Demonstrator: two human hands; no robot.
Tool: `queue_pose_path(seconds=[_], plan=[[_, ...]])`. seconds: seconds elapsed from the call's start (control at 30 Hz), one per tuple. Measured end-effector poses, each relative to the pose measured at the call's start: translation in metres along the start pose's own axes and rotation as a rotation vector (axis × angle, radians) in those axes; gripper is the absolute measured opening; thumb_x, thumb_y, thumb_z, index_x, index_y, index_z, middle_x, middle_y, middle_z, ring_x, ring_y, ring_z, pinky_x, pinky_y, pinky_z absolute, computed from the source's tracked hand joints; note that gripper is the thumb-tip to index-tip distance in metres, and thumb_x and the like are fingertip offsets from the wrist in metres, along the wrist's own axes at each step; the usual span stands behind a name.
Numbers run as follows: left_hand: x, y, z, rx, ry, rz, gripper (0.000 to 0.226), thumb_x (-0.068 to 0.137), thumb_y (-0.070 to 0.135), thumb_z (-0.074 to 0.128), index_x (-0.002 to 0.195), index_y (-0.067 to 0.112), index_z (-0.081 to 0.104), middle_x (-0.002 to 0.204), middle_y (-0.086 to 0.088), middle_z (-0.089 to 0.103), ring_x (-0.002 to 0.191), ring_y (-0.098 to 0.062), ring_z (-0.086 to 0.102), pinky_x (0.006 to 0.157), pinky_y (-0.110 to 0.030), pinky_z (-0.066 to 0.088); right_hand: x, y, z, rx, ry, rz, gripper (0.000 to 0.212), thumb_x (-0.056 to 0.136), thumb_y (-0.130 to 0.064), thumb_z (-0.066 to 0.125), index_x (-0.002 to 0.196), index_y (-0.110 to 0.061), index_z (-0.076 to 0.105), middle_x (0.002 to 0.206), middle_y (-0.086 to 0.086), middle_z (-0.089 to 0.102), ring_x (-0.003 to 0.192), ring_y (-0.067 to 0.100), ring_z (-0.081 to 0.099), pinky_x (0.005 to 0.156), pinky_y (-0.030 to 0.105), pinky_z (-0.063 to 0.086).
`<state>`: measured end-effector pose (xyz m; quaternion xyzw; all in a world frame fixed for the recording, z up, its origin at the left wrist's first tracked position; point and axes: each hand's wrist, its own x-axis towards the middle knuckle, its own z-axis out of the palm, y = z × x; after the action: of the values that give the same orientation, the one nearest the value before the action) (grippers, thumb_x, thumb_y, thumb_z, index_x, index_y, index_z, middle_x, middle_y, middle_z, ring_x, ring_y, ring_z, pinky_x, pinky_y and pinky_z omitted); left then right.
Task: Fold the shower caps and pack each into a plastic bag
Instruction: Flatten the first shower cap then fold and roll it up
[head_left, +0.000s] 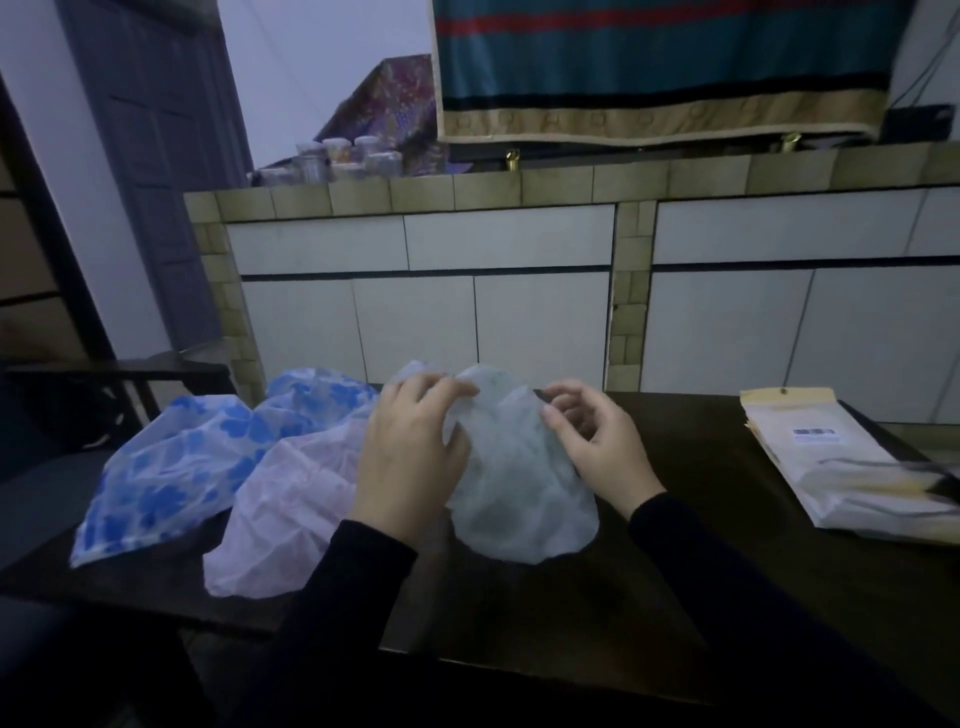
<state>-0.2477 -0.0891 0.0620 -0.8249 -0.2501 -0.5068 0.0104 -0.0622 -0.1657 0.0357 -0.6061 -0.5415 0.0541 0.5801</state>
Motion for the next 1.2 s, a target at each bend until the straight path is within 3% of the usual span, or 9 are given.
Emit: queue_pose_path(seconds=[0.1,0.23,0.37,0.57,0.7,0.83,0.97,1.1,1.2], plan=[[0.022,0.018,0.013,-0.016,0.104,-0.068,0.023,0.082,0.020,0.064,0.104,0.015,0.063,0.083,0.002,0.062,0.076,-0.014,0.049,0.071,-0.027,0.039,0.002,0.001,-0.015,0.215,-0.005,0.069,0.031,0.092,-0.055,0.047,0.114,-0.035,0.056,0.110,-0.004,0.060,0.103,0.014,0.059,0.088,0.036,0.051],[0.046,0.034,0.035,-0.043,-0.002,-0.247,0.023,0.087,0.028,0.064,0.105,0.019,0.052,0.074,0.004,0.055,0.067,-0.018,0.050,0.060,-0.024,0.028,0.007,0.003,-0.046,0.146,-0.177,0.034,0.074,0.063,-0.090,0.041,0.114,-0.040,0.060,0.130,-0.018,0.046,0.118,0.000,0.046,0.096,0.029,0.040],[0.061,0.045,0.055,-0.240,-0.109,-0.377,0.022,0.088,0.029,0.063,0.098,0.024,0.044,0.079,0.005,0.056,0.069,-0.014,0.052,0.051,-0.017,0.031,0.012,0.002,-0.059,-0.068,-0.105,0.063,0.019,0.083,-0.043,0.067,0.099,-0.031,0.067,0.110,-0.013,0.061,0.103,0.004,0.057,0.094,0.039,0.049],[0.042,0.038,0.077,-0.866,-0.248,-0.471,0.059,0.077,0.050,0.070,0.127,0.027,0.050,0.116,0.018,0.056,0.100,0.006,0.059,0.069,-0.009,0.048,0.012,0.006,-0.073,0.473,0.187,0.357,0.012,0.096,-0.023,0.052,0.104,-0.020,0.061,0.112,0.008,0.066,0.100,0.022,0.065,0.081,0.040,0.055],[0.024,0.024,0.105,-0.969,-0.418,-0.496,0.040,0.083,0.034,0.073,0.119,0.021,0.062,0.110,0.006,0.070,0.096,-0.001,0.067,0.072,-0.018,0.054,0.012,0.024,-0.075,0.676,0.223,0.629,0.014,0.098,-0.024,0.049,0.104,-0.021,0.062,0.107,0.012,0.068,0.095,0.028,0.067,0.074,0.041,0.054],[0.018,0.021,0.136,-0.899,-0.219,-0.792,0.032,0.080,0.039,0.070,0.081,0.007,0.067,0.078,-0.006,0.068,0.075,-0.021,0.065,0.067,-0.043,0.055,0.010,0.046,-0.083,0.887,0.277,0.571,0.054,0.086,-0.067,0.043,0.118,-0.025,0.055,0.110,0.009,0.067,0.100,0.029,0.066,0.078,0.047,0.052],[0.024,0.022,0.158,-0.909,-0.150,-0.982,0.023,0.086,0.035,0.065,0.076,0.015,0.066,0.080,-0.006,0.069,0.078,-0.020,0.066,0.074,-0.037,0.054,0.011,0.058,-0.085,0.518,0.093,0.294,0.101,0.047,-0.078,0.074,0.130,-0.027,0.045,0.121,-0.003,0.063,0.105,0.019,0.066,0.080,0.037,0.056],[0.027,0.019,0.173,-0.933,-0.170,-1.033,0.011,0.090,0.022,0.058,0.088,0.014,0.065,0.093,-0.012,0.069,0.085,-0.024,0.066,0.082,-0.042,0.056,0.008,0.062,-0.077,0.205,0.045,0.176,0.066,0.063,-0.046,0.083,0.120,-0.029,0.055,0.120,-0.006,0.059,0.096,0.010,0.066,0.080,0.031,0.056],[0.029,0.014,0.177,-1.105,-0.288,-1.101,0.029,0.087,0.032,0.056,0.106,0.013,0.067,0.103,-0.012,0.071,0.095,-0.029,0.068,0.089,-0.046,0.054,0.010,0.061,-0.068,0.094,0.162,0.088,0.027,0.083,-0.023,0.072,0.108,-0.027,0.061,0.107,-0.006,0.063,0.089,0.007,0.065,0.079,0.029,0.056]])
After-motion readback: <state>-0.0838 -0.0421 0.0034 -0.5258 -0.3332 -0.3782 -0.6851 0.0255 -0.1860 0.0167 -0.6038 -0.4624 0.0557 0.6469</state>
